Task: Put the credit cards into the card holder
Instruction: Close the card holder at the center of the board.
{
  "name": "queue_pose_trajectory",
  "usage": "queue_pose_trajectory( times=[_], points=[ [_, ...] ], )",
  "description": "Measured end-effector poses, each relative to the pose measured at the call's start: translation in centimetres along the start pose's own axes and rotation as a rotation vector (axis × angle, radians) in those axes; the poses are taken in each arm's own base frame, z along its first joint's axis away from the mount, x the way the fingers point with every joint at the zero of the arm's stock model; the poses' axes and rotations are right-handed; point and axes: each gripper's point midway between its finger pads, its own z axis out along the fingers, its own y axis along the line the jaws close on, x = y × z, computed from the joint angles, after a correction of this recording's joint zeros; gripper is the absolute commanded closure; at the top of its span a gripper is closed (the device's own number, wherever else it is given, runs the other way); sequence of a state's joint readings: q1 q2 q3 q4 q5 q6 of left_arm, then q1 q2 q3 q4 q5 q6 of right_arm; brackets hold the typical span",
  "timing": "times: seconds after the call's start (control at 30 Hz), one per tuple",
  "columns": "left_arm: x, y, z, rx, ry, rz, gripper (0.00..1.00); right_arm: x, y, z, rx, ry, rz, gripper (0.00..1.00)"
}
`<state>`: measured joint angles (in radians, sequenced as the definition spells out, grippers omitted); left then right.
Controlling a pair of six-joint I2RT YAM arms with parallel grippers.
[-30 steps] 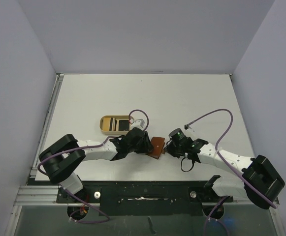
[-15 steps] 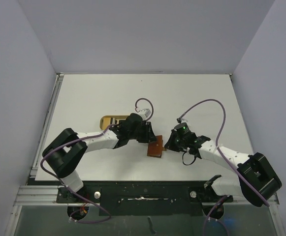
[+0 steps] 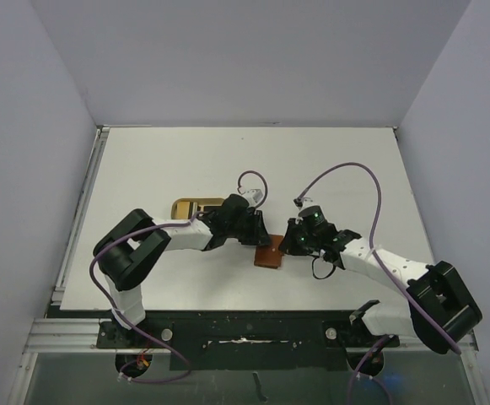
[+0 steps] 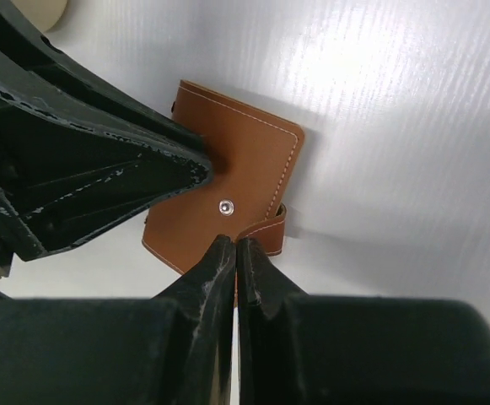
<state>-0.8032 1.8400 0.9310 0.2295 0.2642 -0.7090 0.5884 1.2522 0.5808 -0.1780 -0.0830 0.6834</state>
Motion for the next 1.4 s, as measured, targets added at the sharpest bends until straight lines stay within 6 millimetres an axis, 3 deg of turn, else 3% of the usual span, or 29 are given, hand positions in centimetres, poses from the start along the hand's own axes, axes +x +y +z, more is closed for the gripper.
queue_pose_trajectory(
  times=[0.33, 0.53, 0.77, 1.0, 1.4],
  points=[
    [0.3, 0.3, -0.6, 0.005, -0.036, -0.068, 0.78, -0.7, 0.6, 1.6, 0.004, 0.027, 0.014, 1.00],
    [0.9, 0.6, -2.6, -0.011, -0.048, -0.108, 0.73, -1.0, 0.8, 2.4, 0.003, 0.033, 0.019, 1.00],
    [0.3, 0.3, -4.8, -0.016, -0.108, -0.113, 0.71, -1.1, 1.2, 2.6, -0.007, 0.045, 0.006, 1.00],
    [1.6, 2.5, -5.1, -0.066, -0.098, -0.162, 0.71, -1.2, 1.4, 3.0, 0.000, 0.078, -0.049, 1.00],
    [2.2, 3.3, -4.3, -0.061, -0.091, -0.191, 0.74, -0.8, 1.9, 3.2, -0.003, 0.125, -0.128, 1.00]
  ],
)
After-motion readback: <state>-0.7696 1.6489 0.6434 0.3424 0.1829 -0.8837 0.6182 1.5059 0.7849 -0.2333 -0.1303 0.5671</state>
